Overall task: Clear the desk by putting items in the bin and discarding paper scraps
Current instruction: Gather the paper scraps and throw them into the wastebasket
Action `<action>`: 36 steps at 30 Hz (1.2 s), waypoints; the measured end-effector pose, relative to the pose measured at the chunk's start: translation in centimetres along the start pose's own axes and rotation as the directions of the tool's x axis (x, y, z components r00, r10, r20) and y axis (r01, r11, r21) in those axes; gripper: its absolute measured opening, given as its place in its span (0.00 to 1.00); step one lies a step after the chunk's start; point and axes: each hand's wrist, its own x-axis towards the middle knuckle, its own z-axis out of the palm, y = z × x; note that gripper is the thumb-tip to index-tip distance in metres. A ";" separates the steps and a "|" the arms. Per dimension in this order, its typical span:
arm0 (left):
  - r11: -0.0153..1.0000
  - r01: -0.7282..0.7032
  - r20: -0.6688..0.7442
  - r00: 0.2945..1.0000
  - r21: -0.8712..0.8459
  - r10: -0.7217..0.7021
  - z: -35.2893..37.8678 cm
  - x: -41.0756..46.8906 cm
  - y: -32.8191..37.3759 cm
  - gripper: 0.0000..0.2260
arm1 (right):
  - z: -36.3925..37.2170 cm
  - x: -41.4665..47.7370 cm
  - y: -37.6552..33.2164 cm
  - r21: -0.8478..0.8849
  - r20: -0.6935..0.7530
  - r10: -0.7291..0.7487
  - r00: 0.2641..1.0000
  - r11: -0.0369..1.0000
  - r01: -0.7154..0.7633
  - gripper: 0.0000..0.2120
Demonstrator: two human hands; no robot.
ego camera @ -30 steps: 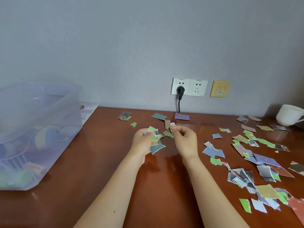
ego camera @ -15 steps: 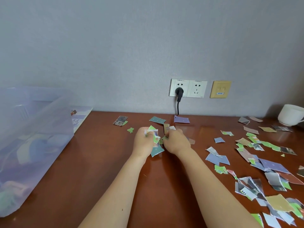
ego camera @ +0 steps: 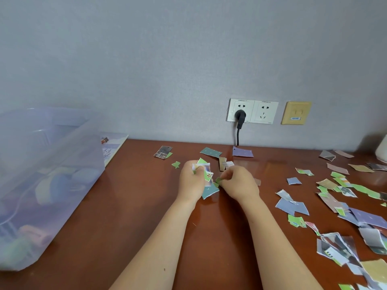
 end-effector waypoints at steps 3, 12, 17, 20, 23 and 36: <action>1.000 -0.008 0.005 1.000 -0.003 0.008 0.1 0.2 -0.1 0.12 | -0.6 -0.3 -0.5 0.353 -0.079 0.016 0.997 0.936 0.013 0.06; 0.998 0.047 -0.033 0.998 -0.051 -0.049 0.3 0.6 -0.8 0.10 | -0.2 -1.7 -3.5 0.761 0.064 -0.029 0.998 0.648 -0.030 0.06; 0.996 0.059 -0.047 0.997 -0.067 -0.063 0.3 0.7 -0.8 0.11 | 0.9 -1.6 -3.0 0.737 0.028 0.012 1.000 0.676 -0.029 0.05; 0.998 0.038 -0.051 0.998 -0.056 -0.041 0.3 0.7 -0.8 0.07 | 0.5 -1.5 -3.0 0.709 0.051 -0.031 0.998 0.705 -0.014 0.07; 1.000 0.010 -0.054 0.998 -0.028 -0.011 0.5 0.6 -0.8 0.06 | 0.0 -1.0 -2.4 0.636 0.015 -0.035 0.999 0.771 0.018 0.12; 0.998 -0.038 -0.035 0.999 0.059 0.040 0.6 0.2 -0.6 0.08 | -1.7 -0.1 0.4 -0.089 0.107 0.091 0.990 0.993 -0.082 0.06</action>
